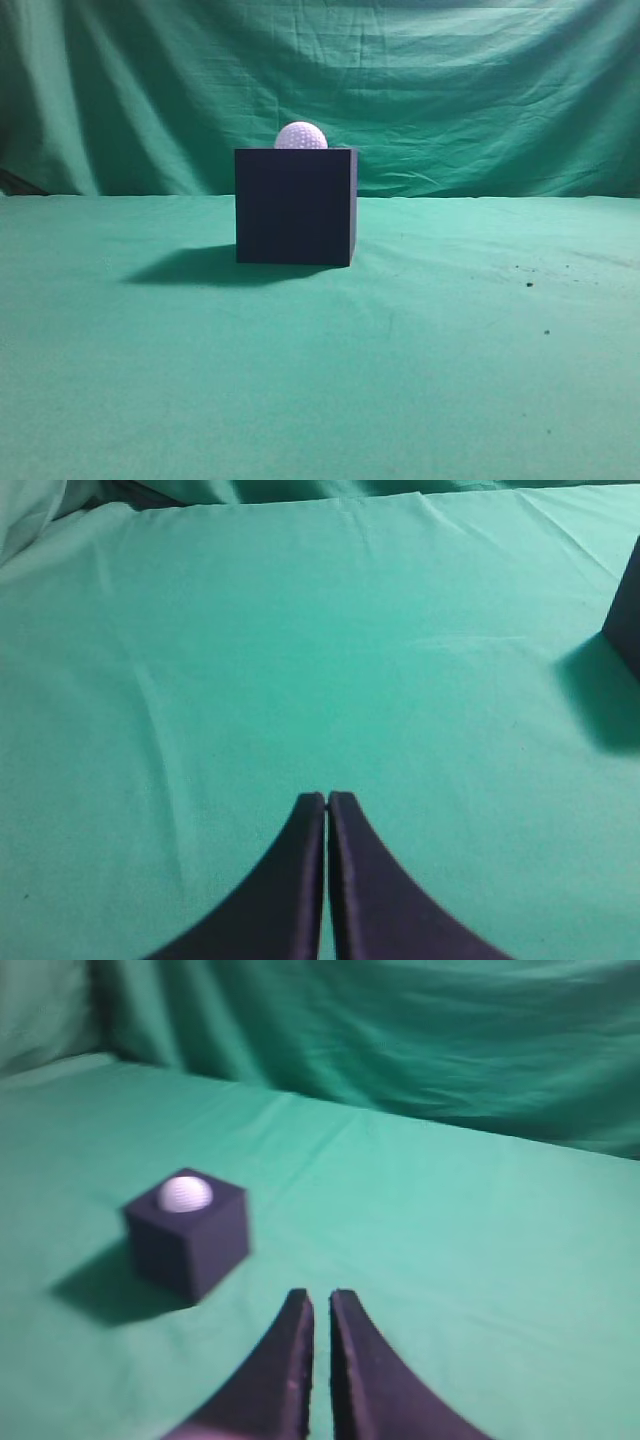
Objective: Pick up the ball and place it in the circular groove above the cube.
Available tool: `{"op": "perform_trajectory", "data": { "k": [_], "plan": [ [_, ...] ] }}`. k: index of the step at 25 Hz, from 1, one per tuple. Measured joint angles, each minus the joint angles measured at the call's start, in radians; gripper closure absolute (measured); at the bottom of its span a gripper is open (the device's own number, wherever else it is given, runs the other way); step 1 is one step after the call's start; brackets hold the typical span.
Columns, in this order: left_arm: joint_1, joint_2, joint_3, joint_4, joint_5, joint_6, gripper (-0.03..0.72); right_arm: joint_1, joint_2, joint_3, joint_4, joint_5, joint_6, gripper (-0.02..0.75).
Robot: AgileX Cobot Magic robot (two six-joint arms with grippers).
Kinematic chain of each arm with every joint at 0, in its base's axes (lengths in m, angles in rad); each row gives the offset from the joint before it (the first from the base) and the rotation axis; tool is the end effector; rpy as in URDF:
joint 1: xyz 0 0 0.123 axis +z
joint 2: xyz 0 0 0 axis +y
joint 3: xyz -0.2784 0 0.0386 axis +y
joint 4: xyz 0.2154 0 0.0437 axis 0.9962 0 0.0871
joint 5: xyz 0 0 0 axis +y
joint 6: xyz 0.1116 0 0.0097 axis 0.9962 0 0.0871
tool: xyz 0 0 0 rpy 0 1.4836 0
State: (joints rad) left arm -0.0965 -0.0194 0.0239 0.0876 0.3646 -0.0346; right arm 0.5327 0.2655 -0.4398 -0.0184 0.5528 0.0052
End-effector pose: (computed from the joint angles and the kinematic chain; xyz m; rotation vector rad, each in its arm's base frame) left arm 0.0442 -0.0008 0.1679 0.1113 1.8479 -0.0054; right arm 0.0465 0.0261 0.2815 -0.4970 1.8099 0.3518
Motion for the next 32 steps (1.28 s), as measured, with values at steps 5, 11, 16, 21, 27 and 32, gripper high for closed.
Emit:
{"op": "perform_trajectory", "data": {
  "k": [5, 11, 16, 21, 27, 32],
  "plan": [
    [0.0, 0.0, 0.0, 0.0, 0.0, 0.0, 0.688, -0.226, -0.124, 0.185, -0.006, -0.114, 0.0, 0.738],
    [0.0, 0.0, 0.0, 0.0, 0.0, 0.0, 0.688, -0.432, -0.27, 0.386, -0.008, -0.148, 0.0, 0.738],
    [0.0, 0.0, 0.0, 0.0, 0.0, 0.0, 0.688, -0.46, -0.275, 0.465, -0.005, -0.183, 0.0, 0.738],
    [0.0, 0.0, 0.0, 0.0, 0.0, 0.0, 0.688, -0.462, -0.275, 0.467, -0.005, -0.173, 0.0, 0.738],
    [0.0, 0.0, 0.0, 0.0, 0.0, 0.0, 0.688, -0.462, -0.275, 0.467, -0.005, -0.171, 0.003, 0.738],
    [0.0, 0.0, 0.0, 0.0, 0.0, 0.0, 0.688, -0.462, -0.275, 0.467, -0.005, -0.171, 0.004, 0.738]
  ]
}}
